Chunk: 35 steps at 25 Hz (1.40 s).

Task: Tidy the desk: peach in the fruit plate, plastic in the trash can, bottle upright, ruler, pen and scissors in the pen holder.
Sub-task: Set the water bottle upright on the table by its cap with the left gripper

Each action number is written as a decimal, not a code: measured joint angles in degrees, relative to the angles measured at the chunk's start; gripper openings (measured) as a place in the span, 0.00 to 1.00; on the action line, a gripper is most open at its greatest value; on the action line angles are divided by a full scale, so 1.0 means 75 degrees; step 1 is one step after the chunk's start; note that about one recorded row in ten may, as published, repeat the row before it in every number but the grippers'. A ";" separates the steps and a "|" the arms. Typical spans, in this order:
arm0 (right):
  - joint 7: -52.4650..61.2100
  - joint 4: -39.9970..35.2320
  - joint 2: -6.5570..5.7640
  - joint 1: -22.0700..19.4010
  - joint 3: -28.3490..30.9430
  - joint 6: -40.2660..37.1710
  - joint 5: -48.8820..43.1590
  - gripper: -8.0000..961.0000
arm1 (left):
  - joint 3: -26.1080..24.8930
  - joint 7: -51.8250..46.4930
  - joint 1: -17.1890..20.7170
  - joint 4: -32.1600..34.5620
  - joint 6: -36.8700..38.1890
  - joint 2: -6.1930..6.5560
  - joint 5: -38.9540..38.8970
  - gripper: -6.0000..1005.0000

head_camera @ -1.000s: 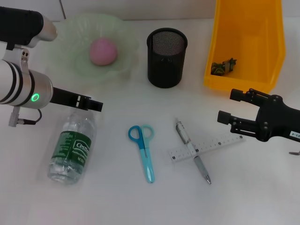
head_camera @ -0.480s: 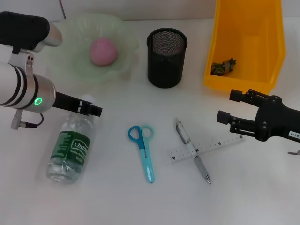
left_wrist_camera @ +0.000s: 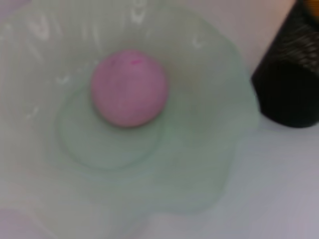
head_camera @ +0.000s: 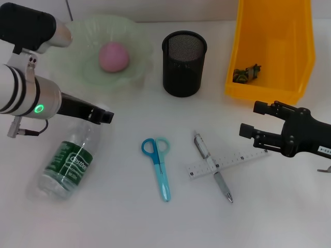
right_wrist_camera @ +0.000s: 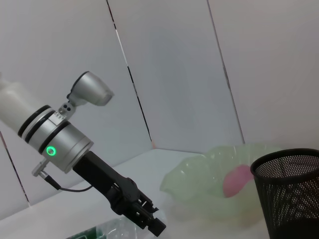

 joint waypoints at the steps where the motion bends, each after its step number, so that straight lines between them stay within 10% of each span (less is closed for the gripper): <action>1: 0.0055 0.0005 0.0000 -0.0002 0.0000 0.0000 0.0000 0.83 | -0.0195 0.0492 0.0095 0.0113 0.0067 0.0014 -0.0339 0.46; 35: 0.0622 -0.0364 -0.0004 0.0015 0.0082 -0.0096 0.0000 0.83 | -0.3049 0.6521 0.1934 0.1002 0.1337 0.0029 -0.4926 0.45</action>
